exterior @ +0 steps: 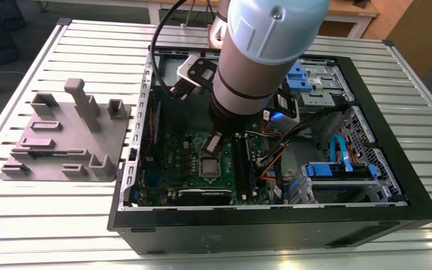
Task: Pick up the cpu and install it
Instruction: 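Install the first cpu locking lever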
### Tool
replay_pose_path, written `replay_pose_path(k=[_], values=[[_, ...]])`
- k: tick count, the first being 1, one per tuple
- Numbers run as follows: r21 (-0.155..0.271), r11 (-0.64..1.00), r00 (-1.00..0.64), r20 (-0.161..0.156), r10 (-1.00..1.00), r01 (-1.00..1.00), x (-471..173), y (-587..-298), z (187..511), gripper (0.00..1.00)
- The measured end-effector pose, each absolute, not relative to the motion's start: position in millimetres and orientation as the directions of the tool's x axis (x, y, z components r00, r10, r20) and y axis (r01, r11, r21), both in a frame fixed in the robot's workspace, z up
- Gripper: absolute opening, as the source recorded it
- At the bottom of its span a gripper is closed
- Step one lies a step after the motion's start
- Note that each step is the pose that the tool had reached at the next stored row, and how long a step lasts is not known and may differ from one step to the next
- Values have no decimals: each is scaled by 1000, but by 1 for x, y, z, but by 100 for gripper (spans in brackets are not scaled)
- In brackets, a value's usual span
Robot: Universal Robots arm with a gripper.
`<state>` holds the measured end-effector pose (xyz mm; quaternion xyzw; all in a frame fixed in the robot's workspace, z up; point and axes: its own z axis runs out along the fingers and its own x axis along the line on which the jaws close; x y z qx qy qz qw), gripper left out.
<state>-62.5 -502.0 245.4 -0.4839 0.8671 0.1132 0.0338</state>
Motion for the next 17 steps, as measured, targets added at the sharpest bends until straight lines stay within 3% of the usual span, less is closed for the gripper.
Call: replay_pose_path(k=[17], values=[[164, 506, -529, -168, -832, -847, -57, -502, 245, 10]])
